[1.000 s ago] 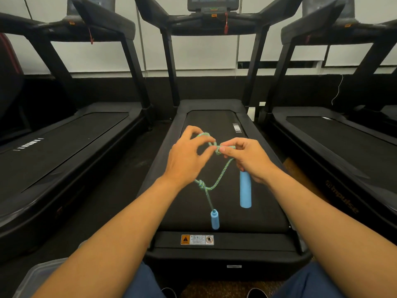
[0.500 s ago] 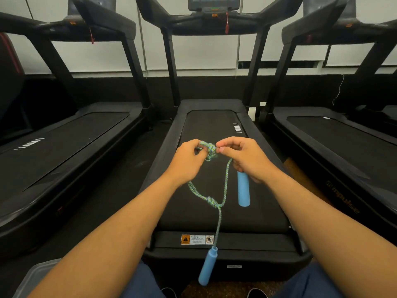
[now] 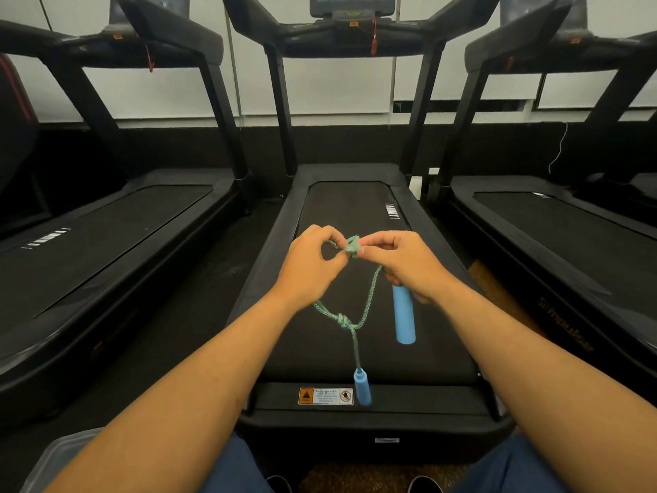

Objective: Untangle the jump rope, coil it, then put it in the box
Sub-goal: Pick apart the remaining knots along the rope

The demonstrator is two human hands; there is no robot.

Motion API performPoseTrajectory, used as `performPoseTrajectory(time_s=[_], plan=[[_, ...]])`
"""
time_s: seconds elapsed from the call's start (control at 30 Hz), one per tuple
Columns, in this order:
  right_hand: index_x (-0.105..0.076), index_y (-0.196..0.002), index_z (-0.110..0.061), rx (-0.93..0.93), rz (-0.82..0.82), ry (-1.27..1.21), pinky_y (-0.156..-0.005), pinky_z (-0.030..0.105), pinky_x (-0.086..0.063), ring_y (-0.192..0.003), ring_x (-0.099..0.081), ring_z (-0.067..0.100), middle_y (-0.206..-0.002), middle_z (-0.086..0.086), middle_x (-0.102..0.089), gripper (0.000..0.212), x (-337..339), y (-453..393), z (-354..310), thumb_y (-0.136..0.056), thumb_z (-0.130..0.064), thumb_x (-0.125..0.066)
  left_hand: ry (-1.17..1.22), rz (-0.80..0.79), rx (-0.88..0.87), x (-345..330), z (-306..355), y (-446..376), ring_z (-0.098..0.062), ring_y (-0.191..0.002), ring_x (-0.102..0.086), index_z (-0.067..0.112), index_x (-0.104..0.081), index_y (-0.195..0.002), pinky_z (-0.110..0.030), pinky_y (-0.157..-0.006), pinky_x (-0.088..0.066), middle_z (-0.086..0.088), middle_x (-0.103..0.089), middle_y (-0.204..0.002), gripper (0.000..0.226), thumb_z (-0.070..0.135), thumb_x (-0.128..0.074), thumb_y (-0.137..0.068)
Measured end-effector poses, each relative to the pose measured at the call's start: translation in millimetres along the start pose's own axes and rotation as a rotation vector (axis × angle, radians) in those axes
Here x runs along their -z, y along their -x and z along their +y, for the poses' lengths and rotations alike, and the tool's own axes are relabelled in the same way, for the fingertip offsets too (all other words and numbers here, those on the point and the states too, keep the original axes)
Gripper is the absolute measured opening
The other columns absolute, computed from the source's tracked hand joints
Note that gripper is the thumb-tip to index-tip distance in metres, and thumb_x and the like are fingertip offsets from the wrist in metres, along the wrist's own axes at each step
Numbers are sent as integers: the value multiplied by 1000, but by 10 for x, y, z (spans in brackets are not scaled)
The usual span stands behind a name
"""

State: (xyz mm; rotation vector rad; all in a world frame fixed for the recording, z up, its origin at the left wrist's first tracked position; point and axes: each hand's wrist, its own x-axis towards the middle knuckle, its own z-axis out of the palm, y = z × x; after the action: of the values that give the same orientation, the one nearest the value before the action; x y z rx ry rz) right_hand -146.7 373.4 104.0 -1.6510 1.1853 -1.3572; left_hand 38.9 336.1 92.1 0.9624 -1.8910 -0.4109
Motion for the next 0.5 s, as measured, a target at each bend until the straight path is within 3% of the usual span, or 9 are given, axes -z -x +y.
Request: performPoseTrajectory(time_s=[0.07,0.13,0.2,0.3,0.4,0.5], plan=[[-74,-104,2,23,-1,6,-42,10,-36,-39,-50,-1,-78,4,-70,14,-12,12,-29,-91,-4,-72,-25,24,-4,-7,8,-5,-10,-64,-50,32,-63,-86,-37,-64,-48,8,-59,-96,9,31,-72,-85],[-71,-105,8,46,-10,37,-45,7,-40,-43,-56,-5,-77,2,-68,15,-10,9,-33,-91,4,-69,-17,12,-17,-2,27,-8,-5,-62,-48,34,-67,-98,-34,-65,-48,9,-60,-102,14,30,-72,-86],[-73,-102,4,78,-24,105,-54,9,-46,-55,-62,-2,-79,4,-71,12,17,-1,-16,-90,4,-69,-31,-51,-33,19,39,-5,0,-66,-49,31,-71,-114,-24,-69,-41,9,-59,-104,26,28,-73,-89],[-76,-97,-9,138,-24,270,-76,22,-56,-80,-69,10,-91,6,-76,11,42,-10,27,-88,-4,-72,-77,-104,-66,37,37,7,6,-70,-50,28,-74,-112,-17,-67,-34,10,-57,-99,22,29,-73,-89],[-75,-93,-10,163,19,310,-68,15,-50,-69,-63,-2,-86,-2,-73,8,5,-22,11,-87,-6,-72,-113,-17,-99,10,37,6,1,-72,-53,25,-72,-100,-22,-66,-38,11,-58,-95,13,28,-75,-87],[-72,-88,-13,187,110,334,-59,15,-44,-55,-54,-3,-82,-4,-70,2,-82,-39,-2,-88,-12,-71,-189,61,-133,-40,87,14,-12,-75,-57,22,-68,-95,-34,-70,-47,11,-56,-94,10,25,-73,-86]])
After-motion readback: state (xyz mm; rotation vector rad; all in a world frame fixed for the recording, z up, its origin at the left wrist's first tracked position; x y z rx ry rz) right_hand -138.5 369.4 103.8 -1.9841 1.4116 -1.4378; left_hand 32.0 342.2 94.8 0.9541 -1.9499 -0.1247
